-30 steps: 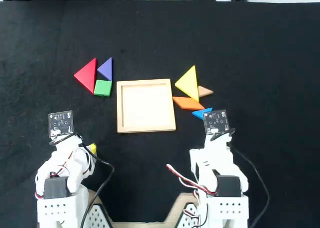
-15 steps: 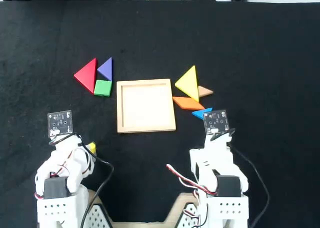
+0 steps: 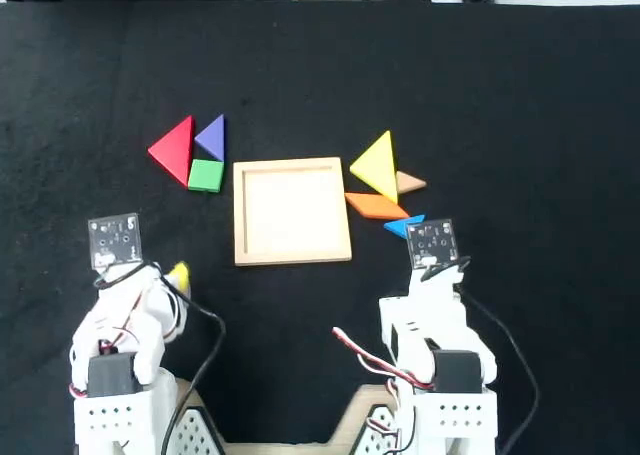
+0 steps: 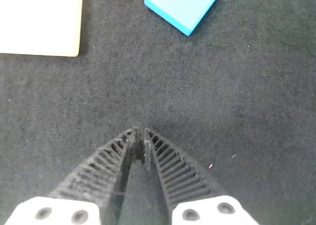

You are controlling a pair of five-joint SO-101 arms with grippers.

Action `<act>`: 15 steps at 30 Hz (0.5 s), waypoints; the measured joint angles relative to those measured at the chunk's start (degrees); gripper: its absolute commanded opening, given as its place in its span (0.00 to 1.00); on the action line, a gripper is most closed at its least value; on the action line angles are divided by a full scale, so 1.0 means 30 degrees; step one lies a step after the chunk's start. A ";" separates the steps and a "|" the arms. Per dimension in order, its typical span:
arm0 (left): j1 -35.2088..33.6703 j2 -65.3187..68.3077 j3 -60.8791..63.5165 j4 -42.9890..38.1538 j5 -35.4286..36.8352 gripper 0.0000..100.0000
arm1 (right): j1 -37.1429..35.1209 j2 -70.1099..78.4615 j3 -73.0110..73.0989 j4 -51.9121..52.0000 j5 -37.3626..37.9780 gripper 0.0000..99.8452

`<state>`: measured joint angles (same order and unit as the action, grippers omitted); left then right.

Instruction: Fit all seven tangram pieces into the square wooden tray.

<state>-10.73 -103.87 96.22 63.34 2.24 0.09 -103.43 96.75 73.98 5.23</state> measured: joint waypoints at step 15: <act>0.2960 0.0000 0.0000 -0.0615 0.0000 0.19 | 0.0000 0.0000 0.0000 0.0000 0.0000 0.01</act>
<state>-1.85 -103.87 96.22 61.49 2.24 0.09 -103.43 96.75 73.98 5.23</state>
